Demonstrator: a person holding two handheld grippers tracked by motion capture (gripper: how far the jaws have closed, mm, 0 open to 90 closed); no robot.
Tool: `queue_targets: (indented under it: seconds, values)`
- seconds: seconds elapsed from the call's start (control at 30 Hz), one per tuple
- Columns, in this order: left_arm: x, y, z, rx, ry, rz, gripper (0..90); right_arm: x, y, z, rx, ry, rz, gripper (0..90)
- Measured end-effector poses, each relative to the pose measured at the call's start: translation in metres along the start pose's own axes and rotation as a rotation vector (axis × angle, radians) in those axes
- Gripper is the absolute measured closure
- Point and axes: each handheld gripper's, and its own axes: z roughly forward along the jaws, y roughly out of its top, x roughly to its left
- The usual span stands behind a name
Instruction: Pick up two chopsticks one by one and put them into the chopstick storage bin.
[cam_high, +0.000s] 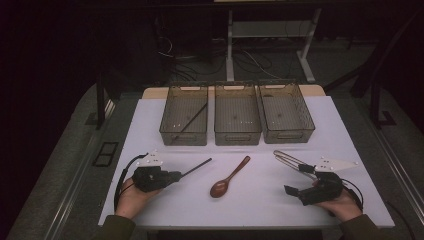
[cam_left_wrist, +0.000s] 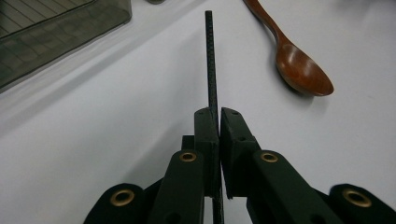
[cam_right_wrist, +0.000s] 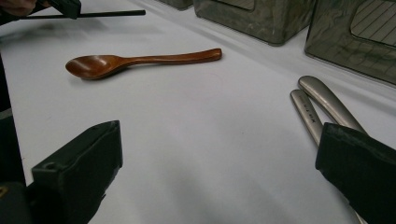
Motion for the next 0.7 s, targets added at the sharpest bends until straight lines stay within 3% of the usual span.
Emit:
queue_targets:
  seconds: [0.7]
  values:
    - [-0.001,0.013,-0.005,-0.028,0.080,-0.063,85.0,0.000,0.000,0.001,0.004,-0.003,-0.001,0.0]
